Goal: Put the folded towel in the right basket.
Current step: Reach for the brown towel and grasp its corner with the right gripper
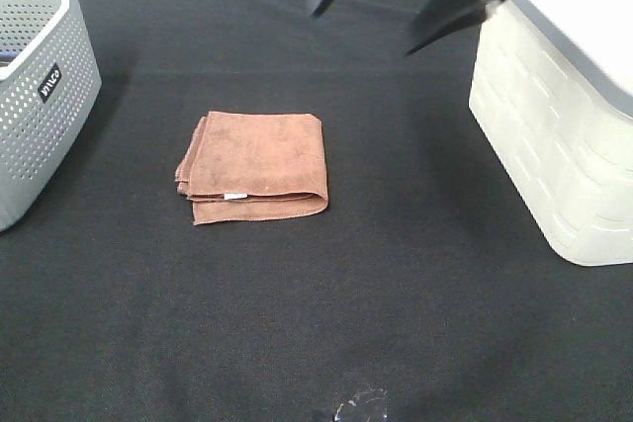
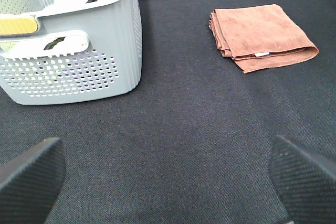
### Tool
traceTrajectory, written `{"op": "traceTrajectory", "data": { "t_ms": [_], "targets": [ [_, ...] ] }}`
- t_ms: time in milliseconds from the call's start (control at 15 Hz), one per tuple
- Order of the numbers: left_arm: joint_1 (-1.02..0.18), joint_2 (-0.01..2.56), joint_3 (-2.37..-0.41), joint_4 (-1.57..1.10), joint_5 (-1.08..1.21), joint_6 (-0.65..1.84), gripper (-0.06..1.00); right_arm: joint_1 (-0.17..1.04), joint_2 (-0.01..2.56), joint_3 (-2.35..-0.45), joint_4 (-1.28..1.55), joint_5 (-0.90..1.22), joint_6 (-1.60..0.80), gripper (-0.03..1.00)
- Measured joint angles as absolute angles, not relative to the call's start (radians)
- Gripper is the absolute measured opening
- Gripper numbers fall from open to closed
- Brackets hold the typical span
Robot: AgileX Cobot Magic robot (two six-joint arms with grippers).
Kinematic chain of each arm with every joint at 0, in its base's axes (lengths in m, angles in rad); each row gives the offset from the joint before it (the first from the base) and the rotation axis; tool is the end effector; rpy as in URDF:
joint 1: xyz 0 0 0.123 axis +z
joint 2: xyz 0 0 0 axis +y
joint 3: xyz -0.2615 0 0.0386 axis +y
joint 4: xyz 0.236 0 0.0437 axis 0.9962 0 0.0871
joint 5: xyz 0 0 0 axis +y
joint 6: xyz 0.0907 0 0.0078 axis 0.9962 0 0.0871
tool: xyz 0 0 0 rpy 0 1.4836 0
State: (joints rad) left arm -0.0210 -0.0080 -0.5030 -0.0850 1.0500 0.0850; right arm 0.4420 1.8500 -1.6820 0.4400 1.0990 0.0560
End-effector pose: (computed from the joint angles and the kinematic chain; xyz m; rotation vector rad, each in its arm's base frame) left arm 0.0042 -0.0068 0.2734 0.1109 2.0172 -0.0608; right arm 0.3326 0.1956 0.2908 -0.3633 2.7599 0.7261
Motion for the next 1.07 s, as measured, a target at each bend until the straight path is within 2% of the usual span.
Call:
{"op": "traceTrajectory", "data": {
  "t_ms": [200,400,667,1067],
  "targets": [
    [-0.021,-0.008,-0.503,-0.085,1.050,0.085,0.98,0.465,2.082,-1.768,0.454,1.077,0.071,0.93],
    [-0.021,-0.008,-0.503,-0.085,1.050,0.085,0.98,0.465,2.210,-1.769,0.438,0.987,0.071,0.93],
    [-0.021,-0.008,-0.503,-0.085,1.050,0.085,0.98,0.441,2.317,-1.772,0.455,0.861,0.071,0.91],
    [-0.021,-0.008,-0.503,-0.085,1.050,0.085,0.98,0.404,2.380,-1.780,0.539,0.808,0.032,0.90]
  ]
}}
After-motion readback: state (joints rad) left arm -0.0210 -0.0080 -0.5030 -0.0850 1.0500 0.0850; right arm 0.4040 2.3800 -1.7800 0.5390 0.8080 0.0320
